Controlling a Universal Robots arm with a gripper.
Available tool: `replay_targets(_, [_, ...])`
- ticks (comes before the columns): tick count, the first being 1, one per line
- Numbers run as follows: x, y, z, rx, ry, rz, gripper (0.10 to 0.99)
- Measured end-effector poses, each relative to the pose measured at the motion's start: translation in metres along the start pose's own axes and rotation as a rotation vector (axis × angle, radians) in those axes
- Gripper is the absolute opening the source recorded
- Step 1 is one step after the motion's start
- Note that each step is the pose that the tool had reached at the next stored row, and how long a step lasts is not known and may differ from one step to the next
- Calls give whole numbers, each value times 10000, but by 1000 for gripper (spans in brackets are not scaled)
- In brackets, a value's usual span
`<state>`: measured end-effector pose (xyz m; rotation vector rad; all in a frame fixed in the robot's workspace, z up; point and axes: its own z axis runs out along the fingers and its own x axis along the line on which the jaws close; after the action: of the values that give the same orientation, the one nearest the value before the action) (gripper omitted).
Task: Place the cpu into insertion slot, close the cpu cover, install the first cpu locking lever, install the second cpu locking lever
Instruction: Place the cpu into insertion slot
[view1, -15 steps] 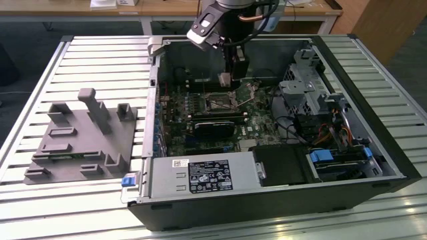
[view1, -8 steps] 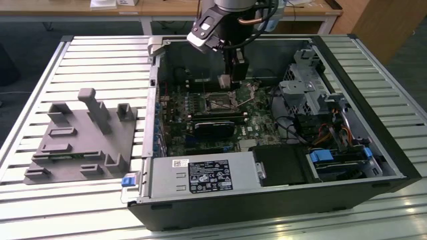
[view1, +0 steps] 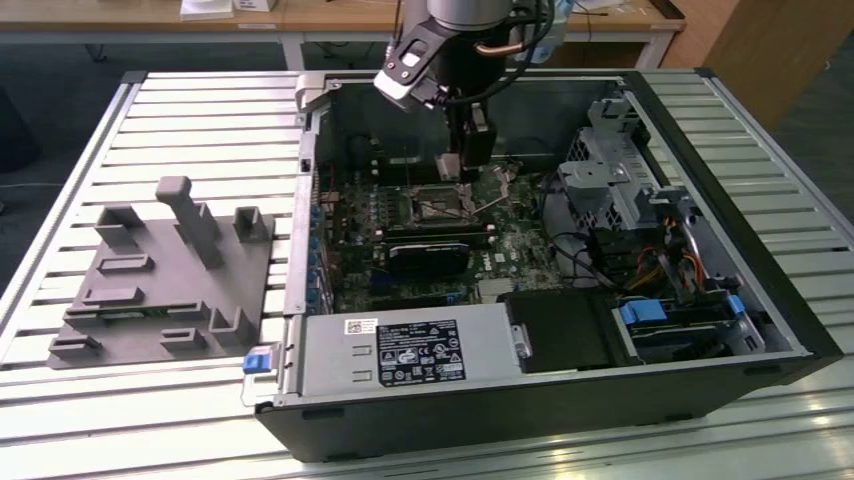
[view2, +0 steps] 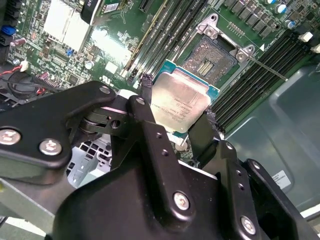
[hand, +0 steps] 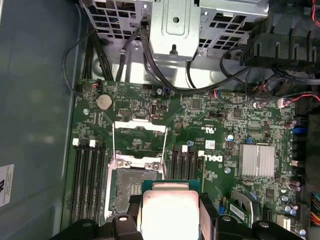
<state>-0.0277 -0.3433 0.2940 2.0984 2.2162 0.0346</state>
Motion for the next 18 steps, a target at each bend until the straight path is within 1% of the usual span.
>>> replay_targets(5, [2,-4,44,1,-16,-1,541])
replay_targets(9, [18,-7,99,4,-65,-3,541])
replay_targets(11, [45,-8,131,6,-91,-1,541])
replay_targets(18, [198,-9,246,20,-97,0,541])
